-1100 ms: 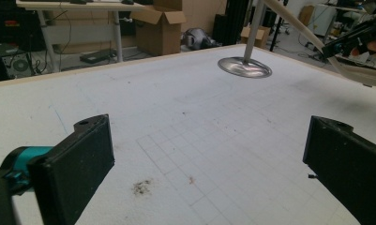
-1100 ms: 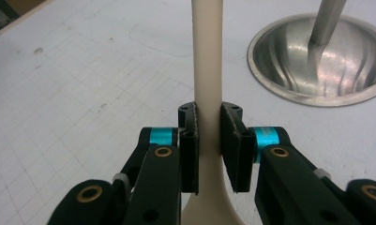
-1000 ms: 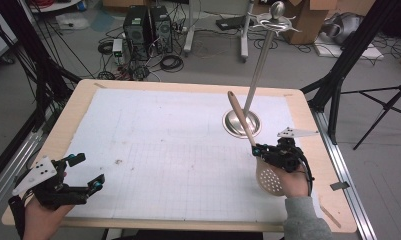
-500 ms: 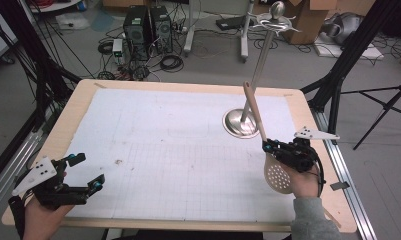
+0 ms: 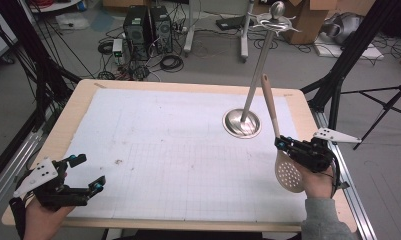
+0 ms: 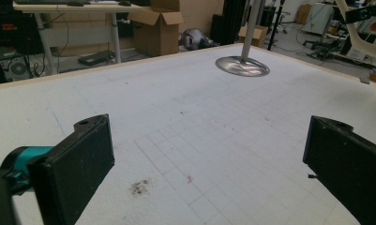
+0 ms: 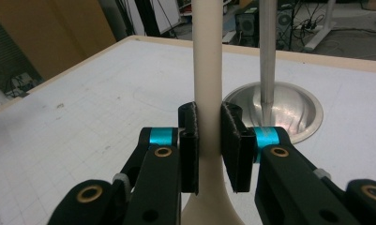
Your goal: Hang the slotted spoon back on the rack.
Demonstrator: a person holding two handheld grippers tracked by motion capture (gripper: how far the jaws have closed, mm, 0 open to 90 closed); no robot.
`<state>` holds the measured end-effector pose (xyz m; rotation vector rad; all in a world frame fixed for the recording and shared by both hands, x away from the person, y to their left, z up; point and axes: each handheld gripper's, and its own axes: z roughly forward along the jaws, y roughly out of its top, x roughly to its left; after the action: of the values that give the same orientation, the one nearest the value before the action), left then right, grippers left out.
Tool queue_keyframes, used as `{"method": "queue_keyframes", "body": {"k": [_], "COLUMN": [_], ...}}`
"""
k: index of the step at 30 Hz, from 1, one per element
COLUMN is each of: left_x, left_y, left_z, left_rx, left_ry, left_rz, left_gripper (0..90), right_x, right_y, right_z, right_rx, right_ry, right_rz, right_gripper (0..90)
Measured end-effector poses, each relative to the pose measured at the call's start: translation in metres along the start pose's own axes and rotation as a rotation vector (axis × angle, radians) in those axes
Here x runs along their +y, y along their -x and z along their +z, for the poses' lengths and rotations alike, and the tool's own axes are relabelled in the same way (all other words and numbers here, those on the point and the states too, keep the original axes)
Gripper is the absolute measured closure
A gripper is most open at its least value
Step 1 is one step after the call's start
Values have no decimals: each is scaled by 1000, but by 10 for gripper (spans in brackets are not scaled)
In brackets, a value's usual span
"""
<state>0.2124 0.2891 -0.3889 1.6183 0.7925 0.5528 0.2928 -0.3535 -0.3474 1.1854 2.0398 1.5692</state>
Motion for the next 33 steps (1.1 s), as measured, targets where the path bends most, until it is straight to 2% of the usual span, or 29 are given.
{"method": "queue_keyframes", "body": {"k": [11,33], "left_x": [-1,-6], "left_y": [1,3], "left_z": [-5,-17], "left_rx": [11,38], "left_ry": [1,-2], "left_rz": [1,-7], "left_gripper": [24,24], "right_x": [5,18], "right_y": [10,27], "right_z": [-14,-26], "right_rx": [-9,-12], "right_ry": [26,48], "right_rz": [17,10], "right_gripper": [784,785]}}
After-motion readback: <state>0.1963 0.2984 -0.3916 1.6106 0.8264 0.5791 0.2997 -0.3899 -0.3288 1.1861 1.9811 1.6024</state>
